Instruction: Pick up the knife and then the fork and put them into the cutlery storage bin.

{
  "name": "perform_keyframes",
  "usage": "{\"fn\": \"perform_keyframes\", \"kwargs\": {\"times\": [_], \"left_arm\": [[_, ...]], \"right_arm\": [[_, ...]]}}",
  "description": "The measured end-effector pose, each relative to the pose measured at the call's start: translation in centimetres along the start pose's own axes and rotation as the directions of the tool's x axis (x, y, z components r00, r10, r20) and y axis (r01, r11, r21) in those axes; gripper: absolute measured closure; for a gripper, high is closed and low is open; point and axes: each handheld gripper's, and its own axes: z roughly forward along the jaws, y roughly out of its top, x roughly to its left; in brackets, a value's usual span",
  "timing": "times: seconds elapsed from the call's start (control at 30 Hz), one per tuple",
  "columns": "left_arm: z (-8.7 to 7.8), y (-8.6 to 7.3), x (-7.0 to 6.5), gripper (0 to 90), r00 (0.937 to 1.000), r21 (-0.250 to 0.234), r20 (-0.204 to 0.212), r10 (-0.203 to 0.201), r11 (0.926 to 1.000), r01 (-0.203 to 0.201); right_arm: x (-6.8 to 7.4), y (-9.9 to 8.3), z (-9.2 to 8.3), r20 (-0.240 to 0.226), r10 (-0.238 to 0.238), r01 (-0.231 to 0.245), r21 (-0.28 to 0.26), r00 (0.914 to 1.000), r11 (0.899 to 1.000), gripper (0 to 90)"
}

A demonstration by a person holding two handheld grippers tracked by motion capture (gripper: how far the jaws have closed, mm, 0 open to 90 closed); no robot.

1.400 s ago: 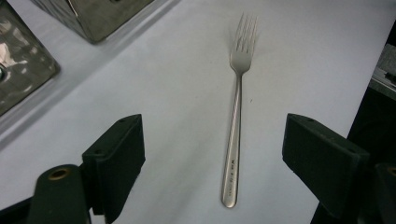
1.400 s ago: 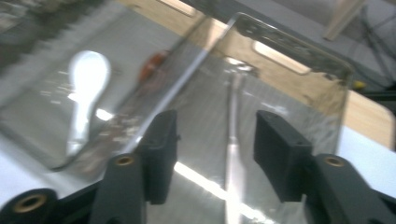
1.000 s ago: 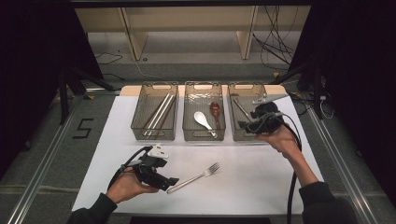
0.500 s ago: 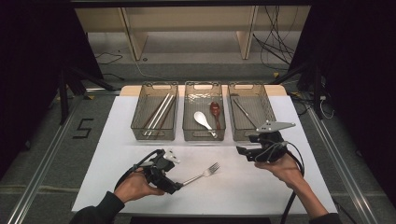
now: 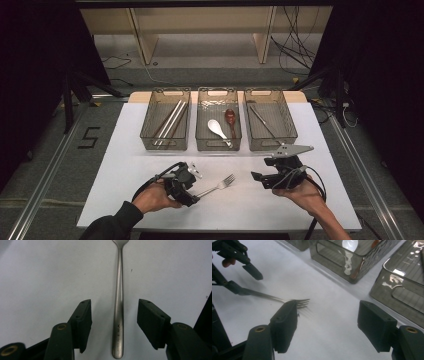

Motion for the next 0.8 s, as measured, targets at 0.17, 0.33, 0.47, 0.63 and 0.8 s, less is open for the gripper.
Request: {"fn": "perform_keyframes", "kwargs": {"times": [0.17,0.33,0.47,0.63,0.8], "left_arm": [[0.6,0.7,-0.5,50.3,0.9995,0.017,0.002,0.031,0.9994,-0.031],[1.3,1.1,-0.5,55.7,0.9989,0.04,0.001,0.047,0.9981,-0.047],[1.6,1.4,-0.7,60.7,0.998,0.058,0.005,0.063,0.9964,-0.063],[1.8,1.6,-0.9,65.3,0.9972,0.072,-0.005,0.075,0.9946,-0.074],[1.8,1.7,-1.1,71.2,0.9954,0.077,0.005,0.095,0.9925,-0.095]], "right_arm": [[0.5,-0.1,0.1,-0.006,-0.015,0.015,0.011,0.9999,1.0,33.1],[0.6,-0.1,0.1,-0.01,-0.019,0.019,0.008,0.9998,1.0,33.2],[0.6,-0.2,0.1,-0.011,-0.018,0.018,0.008,0.9998,1.0,33.2],[0.7,-0.1,0.1,-0.003,-0.024,0.024,0.007,0.9997,1.0,33.6],[0.9,0.0,0.2,-0.006,-0.028,0.028,0.004,0.9996,1.0,33.7]]}}
